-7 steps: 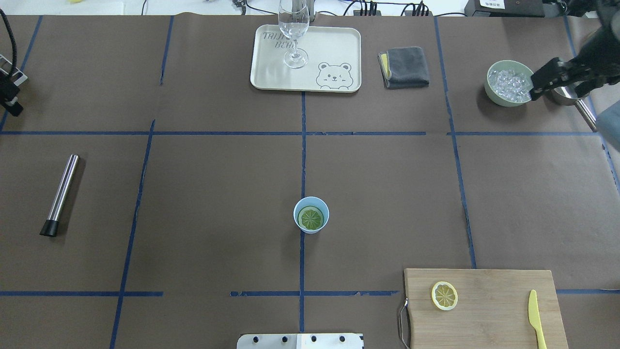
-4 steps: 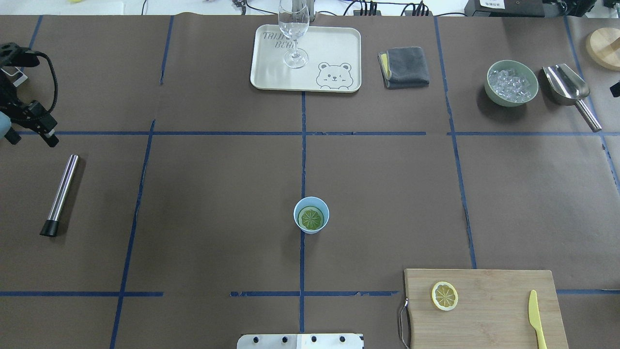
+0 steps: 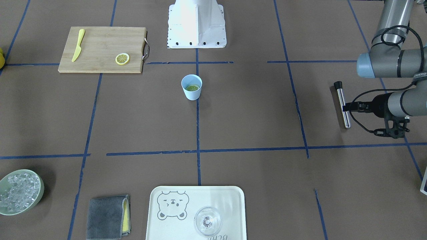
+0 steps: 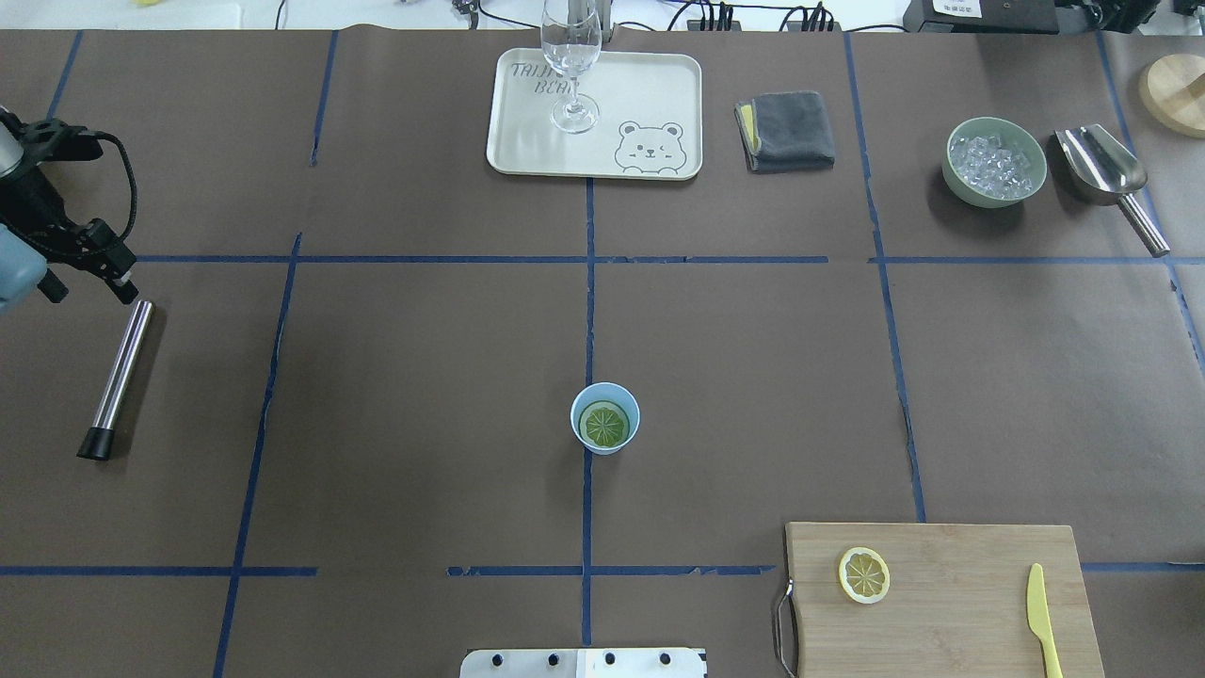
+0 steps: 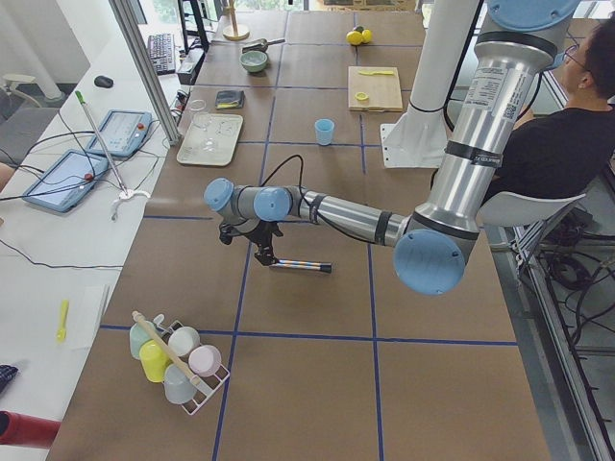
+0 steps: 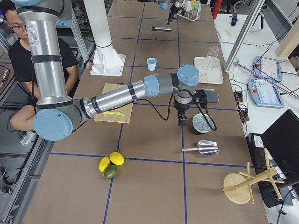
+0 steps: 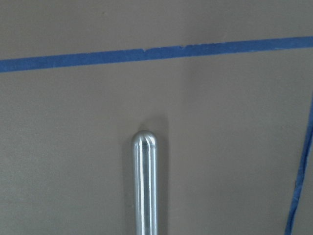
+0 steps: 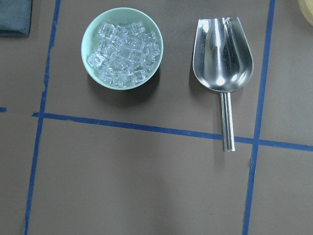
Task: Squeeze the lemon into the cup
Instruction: 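Lower the left gripper onto the metal muddler and grasp it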
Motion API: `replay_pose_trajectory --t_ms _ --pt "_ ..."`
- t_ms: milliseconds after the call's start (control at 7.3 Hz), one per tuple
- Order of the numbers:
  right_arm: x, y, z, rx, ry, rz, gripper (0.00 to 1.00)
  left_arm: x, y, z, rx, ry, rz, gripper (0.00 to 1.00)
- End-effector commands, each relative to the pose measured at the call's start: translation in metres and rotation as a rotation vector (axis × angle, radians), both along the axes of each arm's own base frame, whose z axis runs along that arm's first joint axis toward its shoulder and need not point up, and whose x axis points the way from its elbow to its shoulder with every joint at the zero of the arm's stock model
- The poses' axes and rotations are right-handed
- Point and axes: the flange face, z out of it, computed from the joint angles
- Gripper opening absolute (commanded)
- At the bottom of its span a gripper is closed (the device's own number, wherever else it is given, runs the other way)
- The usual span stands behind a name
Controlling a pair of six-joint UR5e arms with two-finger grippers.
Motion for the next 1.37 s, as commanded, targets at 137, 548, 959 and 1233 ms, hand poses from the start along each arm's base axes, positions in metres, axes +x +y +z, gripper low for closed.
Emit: replay_pose_trajectory --t_ms 137,548,959,1233 --pt "0.001 0.002 0.003 -0.006 0.002 0.002 1.00 0.038 0.013 0.003 0.001 -0.015 0.026 1.00" --pt "0.001 0.002 0.001 -0.004 0.001 0.004 1.00 0.032 0.019 0.017 0.033 -0.059 0.019 1.00" --pt "0.001 0.003 -0.001 0.000 -0.001 0.005 1.00 0.033 0.022 0.039 0.052 -0.068 0.022 1.00" --pt "0.001 0.003 -0.002 0.001 -0.001 0.005 1.00 0.035 0.021 0.044 0.056 -0.067 0.016 1.00"
